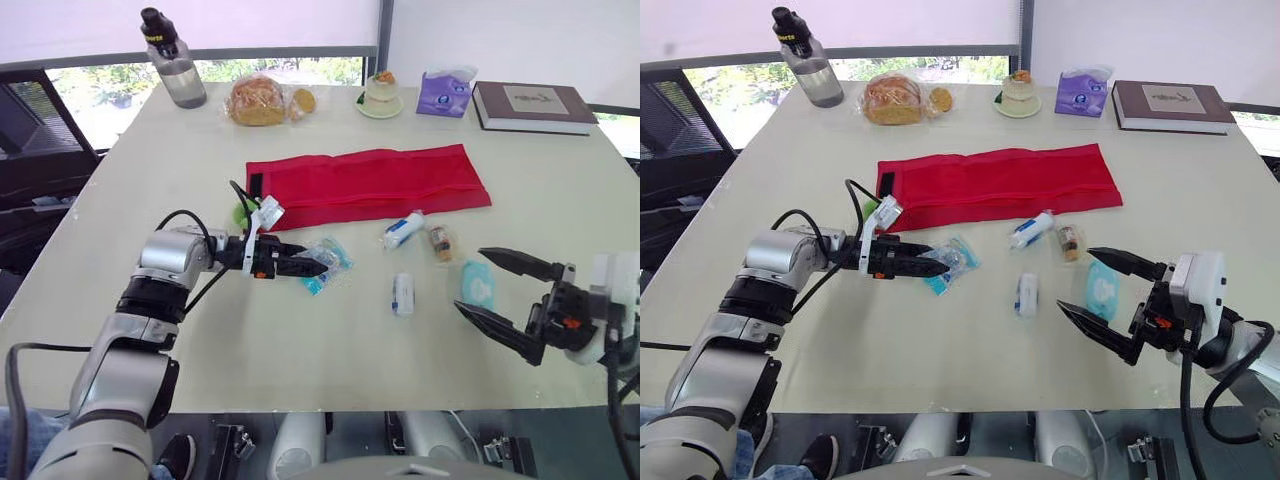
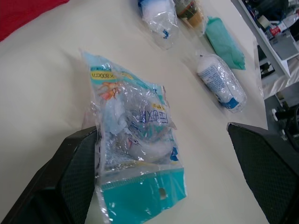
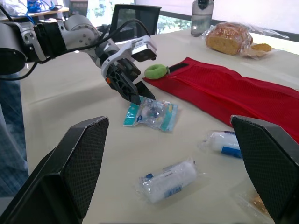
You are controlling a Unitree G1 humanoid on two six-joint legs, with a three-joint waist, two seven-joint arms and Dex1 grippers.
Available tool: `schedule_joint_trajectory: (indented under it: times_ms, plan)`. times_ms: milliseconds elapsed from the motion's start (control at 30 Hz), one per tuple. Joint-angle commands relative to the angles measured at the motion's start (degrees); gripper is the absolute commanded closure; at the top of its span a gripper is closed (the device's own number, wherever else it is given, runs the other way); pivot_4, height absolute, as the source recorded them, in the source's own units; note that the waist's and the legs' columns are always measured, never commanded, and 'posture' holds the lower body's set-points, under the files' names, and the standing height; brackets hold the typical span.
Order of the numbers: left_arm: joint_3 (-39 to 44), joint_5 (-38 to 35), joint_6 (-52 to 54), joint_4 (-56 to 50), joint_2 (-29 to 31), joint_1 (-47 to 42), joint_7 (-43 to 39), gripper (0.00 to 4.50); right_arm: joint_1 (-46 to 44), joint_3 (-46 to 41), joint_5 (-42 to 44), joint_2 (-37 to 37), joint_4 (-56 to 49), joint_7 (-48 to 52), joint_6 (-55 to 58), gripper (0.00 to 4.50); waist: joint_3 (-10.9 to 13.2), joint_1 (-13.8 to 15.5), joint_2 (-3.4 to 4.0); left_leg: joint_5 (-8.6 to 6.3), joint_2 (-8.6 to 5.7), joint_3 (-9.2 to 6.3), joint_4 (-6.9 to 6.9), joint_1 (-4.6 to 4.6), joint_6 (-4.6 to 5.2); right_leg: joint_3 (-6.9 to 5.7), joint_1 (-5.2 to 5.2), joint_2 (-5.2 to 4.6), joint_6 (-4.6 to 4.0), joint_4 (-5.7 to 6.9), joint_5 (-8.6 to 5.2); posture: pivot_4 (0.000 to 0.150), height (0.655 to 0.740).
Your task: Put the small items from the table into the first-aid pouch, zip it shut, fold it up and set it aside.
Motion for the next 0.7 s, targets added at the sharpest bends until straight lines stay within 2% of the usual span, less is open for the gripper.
schedule_joint_trajectory:
  times_ms: [33, 67, 167, 200, 267, 333, 567, 700]
  plan:
    - [0.6, 0.6, 0.3, 2.0, -0.7, 0.0, -0.1, 0.64, -1.2, -0.1, -0.2, -0.8, -1.6, -0.7, 0.2, 0.0, 0.0, 0.1, 0.0, 0.0, 0.0, -0.02, 0.06, 0.0, 0.0, -0.02, 0.0, 0.0, 0.0, 0.06, -0.01, 0.15, 0.74]
    - [1.0, 0.3, 0.6, 1.8, -0.9, 0.3, 0.1, 0.9, -1.5, 0.0, -0.4, -0.9, -1.3, -0.6, 0.2, 0.0, 0.0, 0.1, 0.0, 0.0, 0.0, -0.02, 0.09, -0.01, 0.0, -0.02, 0.0, 0.0, 0.0, 0.09, -0.01, 0.15, 0.74]
    - [1.8, -0.3, 1.1, 0.8, -1.2, 1.2, 0.6, 2.35, -2.5, 0.4, -0.6, -1.2, -0.7, -0.3, 0.4, 0.0, 0.0, 0.1, 0.0, 0.0, 0.01, -0.02, 0.18, -0.04, 0.0, -0.01, 0.0, 0.0, 0.01, 0.12, -0.01, 0.15, 0.74]
    - [2.2, -0.4, 1.2, 0.3, -1.2, 1.8, 0.8, 2.62, -2.8, 0.6, -0.7, -1.3, -0.5, -0.1, 0.5, 0.0, 0.0, 0.0, 0.0, 0.0, 0.02, -0.03, 0.21, -0.07, 0.0, -0.02, 0.0, 0.0, 0.01, 0.12, -0.01, 0.15, 0.74]
    - [3.0, -0.7, 1.5, -0.7, -1.2, 3.0, 1.5, 3.73, -3.6, 1.1, -0.8, -1.5, -0.1, 0.1, 0.6, 0.0, 0.0, 0.1, 0.0, 0.0, 0.02, -0.02, 0.23, -0.07, 0.0, 0.0, -0.01, -0.02, 0.0, 0.13, 0.0, 0.15, 0.74]
    - [3.9, -1.2, 2.0, -1.6, -1.2, 4.1, 2.3, 4.47, -4.3, 1.6, -0.9, -1.7, 0.3, 0.2, 0.8, 0.0, 0.0, 0.1, 0.0, 0.0, 0.03, -0.04, 0.24, -0.07, 0.0, -0.02, -0.01, -0.02, -0.01, 0.14, 0.01, 0.15, 0.74]
    - [8.3, -4.4, 5.0, -7.3, -1.1, 7.1, 5.3, 4.47, -7.1, 4.1, -0.7, -1.3, 0.8, -1.7, 2.3, 0.0, 0.0, 0.0, 0.0, 0.0, 0.04, -0.05, 0.29, -0.07, 0.0, -0.01, -0.01, -0.02, -0.03, 0.17, 0.02, 0.15, 0.74]
    - [13.3, -9.1, 10.5, -12.3, -2.6, 7.2, 9.4, 4.47, -10.1, 6.7, 0.4, 1.0, -0.1, -8.5, 5.9, 0.0, 0.0, 0.1, 0.0, 0.0, 0.05, -0.09, 0.29, -0.08, 0.0, -0.03, -0.01, -0.05, -0.1, 0.17, 0.06, 0.15, 0.74]
